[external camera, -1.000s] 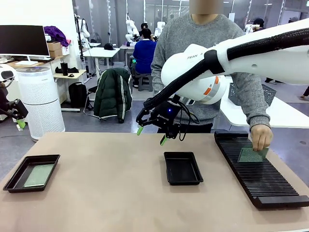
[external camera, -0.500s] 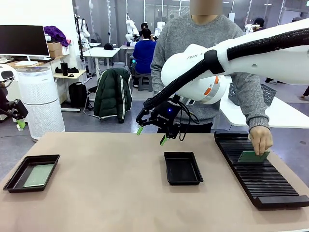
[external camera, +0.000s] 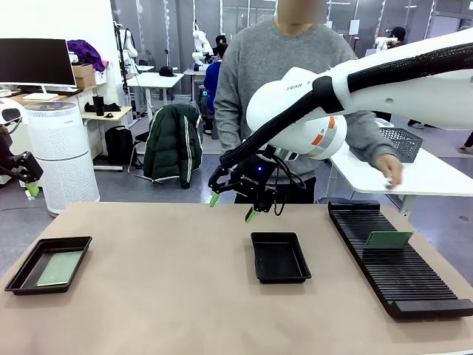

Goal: Inspect and transfer BCBs to ESD trays.
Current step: Pick up the Blank PCB from the PCB Rack and place it in the right ESD tray.

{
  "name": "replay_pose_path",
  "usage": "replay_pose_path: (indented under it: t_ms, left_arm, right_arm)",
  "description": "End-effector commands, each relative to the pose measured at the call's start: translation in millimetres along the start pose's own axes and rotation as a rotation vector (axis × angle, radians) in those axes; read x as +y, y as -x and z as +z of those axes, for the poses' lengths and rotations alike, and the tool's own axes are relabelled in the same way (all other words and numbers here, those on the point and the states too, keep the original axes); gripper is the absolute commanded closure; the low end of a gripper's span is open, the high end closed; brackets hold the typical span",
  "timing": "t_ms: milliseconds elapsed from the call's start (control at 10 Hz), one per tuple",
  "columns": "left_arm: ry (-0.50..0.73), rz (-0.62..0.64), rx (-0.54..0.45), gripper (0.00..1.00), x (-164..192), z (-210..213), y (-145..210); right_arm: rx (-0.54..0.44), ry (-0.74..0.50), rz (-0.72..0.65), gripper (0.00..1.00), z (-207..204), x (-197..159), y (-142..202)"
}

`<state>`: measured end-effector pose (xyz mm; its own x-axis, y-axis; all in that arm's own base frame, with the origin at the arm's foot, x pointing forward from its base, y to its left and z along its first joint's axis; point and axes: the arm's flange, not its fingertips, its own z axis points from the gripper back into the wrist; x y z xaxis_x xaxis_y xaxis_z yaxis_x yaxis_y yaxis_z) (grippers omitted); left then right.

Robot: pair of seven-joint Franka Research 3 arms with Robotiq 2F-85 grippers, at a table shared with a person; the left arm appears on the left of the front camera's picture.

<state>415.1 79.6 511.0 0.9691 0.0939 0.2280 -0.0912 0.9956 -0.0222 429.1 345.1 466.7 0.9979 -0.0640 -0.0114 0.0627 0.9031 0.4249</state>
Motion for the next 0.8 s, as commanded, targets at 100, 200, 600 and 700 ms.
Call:
replay_pose_path:
  t_ms: [100,200,600,700]
  left_arm:
    - [-0.001,-0.002,-0.012,0.0,0.5,-3.1,1.4]
    - [-0.001,-0.002,-0.012,0.0,0.5,-3.1,1.4]
    - [-0.001,-0.002,-0.012,0.0,0.5,-3.1,1.4]
    - [-0.001,-0.002,-0.012,0.0,0.5,-3.1,1.4]
  right_arm:
    - [0.0,0.0,0.0,0.0,0.0,0.0,0.0]
    - [-0.017,0.018,0.033,0.0,12.1,-2.5,-0.4]
    - [-0.062,0.121,0.137,0.0,93.5,-28.1,6.8]
    - [-0.077,0.139,0.171,0.0,120.3,-38.1,9.6]
